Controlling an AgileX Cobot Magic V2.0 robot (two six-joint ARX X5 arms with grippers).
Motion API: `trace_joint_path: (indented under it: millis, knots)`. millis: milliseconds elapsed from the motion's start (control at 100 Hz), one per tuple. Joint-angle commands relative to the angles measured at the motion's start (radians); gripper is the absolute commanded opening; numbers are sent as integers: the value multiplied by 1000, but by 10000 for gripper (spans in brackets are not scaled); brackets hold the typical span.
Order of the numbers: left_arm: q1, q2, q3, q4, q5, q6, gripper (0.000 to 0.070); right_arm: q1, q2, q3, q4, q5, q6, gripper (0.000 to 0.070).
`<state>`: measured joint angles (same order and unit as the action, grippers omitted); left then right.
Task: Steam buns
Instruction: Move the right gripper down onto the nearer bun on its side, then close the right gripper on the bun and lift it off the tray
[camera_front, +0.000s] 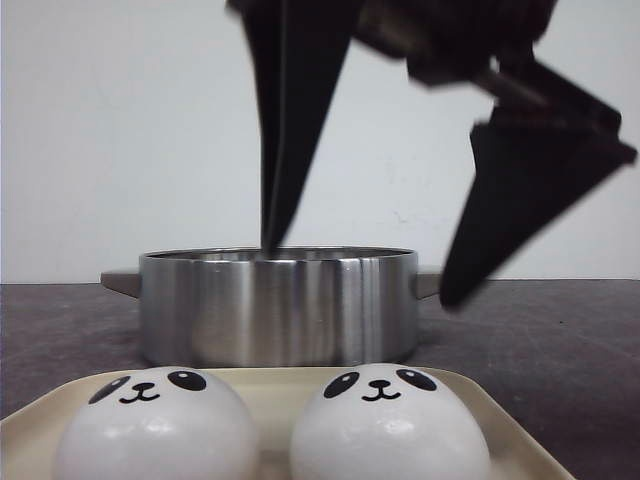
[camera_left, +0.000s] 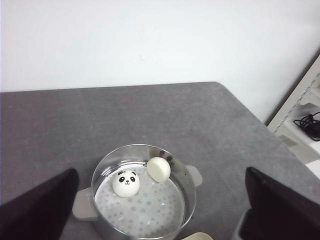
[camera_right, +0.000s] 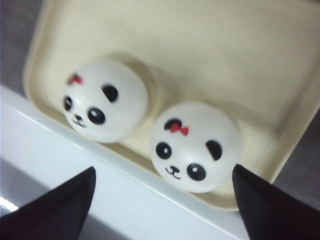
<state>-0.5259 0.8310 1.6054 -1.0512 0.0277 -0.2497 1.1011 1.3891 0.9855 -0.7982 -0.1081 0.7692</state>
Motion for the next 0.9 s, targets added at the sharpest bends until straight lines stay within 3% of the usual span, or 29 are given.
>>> trace_joint_path:
  millis: [0,280,580,890]
  knots:
    - [-6,9,15,1,-3,14,678,30,34,9,5,3,32,551]
    - [-12,-2,15,-27,-3,13,678,50,125,9,0,8,43,546]
    - [-25,-2,15,-26,-3,12,678,49,160,9,-8,65,54,345]
    - [-25,-2,15,-26,-3,10,678,48,160,9,0,107,53,303]
